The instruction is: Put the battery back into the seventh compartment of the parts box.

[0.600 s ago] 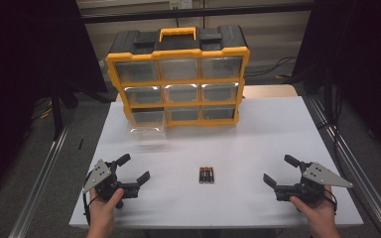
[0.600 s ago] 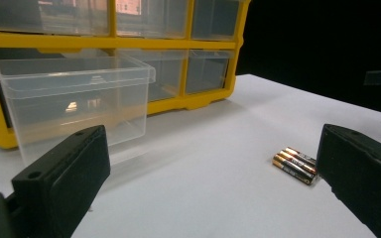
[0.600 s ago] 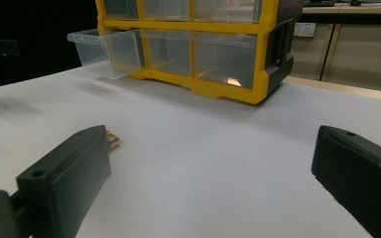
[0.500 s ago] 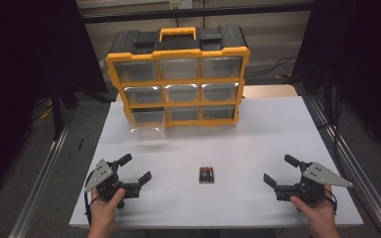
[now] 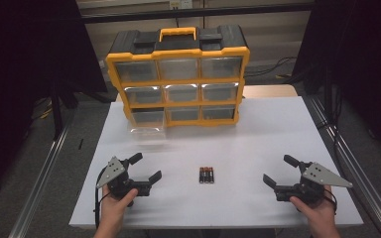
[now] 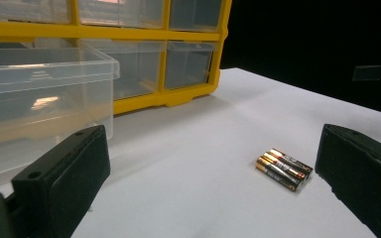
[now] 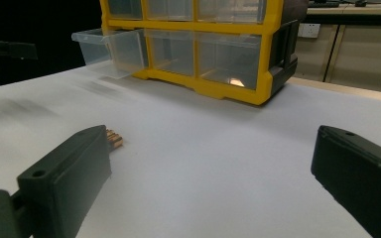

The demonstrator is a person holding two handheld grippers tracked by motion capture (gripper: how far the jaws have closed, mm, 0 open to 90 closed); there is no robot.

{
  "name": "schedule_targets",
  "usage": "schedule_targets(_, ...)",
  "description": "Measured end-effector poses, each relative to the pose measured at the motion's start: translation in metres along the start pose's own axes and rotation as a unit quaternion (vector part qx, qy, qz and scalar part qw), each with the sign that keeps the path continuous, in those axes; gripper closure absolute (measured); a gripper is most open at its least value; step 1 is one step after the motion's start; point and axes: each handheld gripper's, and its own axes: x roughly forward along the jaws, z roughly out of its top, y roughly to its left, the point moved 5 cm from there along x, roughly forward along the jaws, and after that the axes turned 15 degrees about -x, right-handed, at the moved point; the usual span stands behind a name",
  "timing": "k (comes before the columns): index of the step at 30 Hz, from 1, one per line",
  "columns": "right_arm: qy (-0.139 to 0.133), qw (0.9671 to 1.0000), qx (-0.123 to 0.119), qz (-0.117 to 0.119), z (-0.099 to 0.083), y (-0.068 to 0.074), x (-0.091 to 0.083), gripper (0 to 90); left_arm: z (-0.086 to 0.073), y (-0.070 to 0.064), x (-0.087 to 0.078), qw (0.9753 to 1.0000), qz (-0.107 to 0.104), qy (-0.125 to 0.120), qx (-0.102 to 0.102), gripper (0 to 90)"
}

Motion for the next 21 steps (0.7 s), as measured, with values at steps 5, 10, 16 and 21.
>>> schedule_targets(5,-0.002,1.0,0.0,-0.002,0.0,0.0,0.0,1.7,-0.001,-0.006,0.011,0.9999,-0.002,0.01,0.002,0.9)
schedule_targets(10,-0.004,1.0,-0.002,-0.002,0.001,-0.001,0.0,1.9,-0.002,-0.016,0.021,0.9997,-0.01,0.02,0.005,0.9)
schedule_targets(16,-0.002,1.0,-0.005,0.0,0.001,0.0,0.0,1.9,-0.003,-0.025,0.034,0.9996,-0.014,0.025,-0.001,0.8)
schedule_targets(21,-0.005,1.0,-0.006,0.004,0.001,0.0,0.001,2.0,-0.003,-0.031,0.046,0.9994,-0.019,0.029,0.003,0.9)
